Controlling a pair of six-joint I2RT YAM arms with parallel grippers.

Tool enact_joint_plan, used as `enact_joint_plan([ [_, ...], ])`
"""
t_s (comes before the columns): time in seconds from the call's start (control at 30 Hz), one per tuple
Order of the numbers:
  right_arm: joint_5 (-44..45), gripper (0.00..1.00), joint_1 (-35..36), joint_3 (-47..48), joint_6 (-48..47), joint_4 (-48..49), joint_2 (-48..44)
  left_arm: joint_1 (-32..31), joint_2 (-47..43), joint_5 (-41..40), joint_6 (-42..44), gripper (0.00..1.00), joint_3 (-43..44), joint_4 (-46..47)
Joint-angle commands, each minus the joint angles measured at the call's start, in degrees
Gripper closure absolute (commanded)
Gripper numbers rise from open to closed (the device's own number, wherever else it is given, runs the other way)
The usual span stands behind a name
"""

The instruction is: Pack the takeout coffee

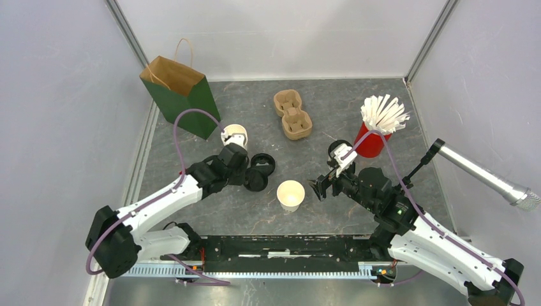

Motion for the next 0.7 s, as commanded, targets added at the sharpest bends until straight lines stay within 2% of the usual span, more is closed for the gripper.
enact_joint_plan([
  [0.0,-0.77,0.02,-0.1,0.22,1.04,1.75,-0.49,0.01,2.3,2.15,-2.03,0.98,-2.33,1.11],
  [0.33,-0.83,0.02,-0.09,0.78,0.75,2.23,0.47,-1.05,12.71,-1.73,-2.66,0.98,-1.78,7.33],
  [0.67,-2.88,0.02,-0.1,2.11,1.29,1.97,1.03,-0.63,25.44,-8.73,0.51,0.98,9.2,13.23],
])
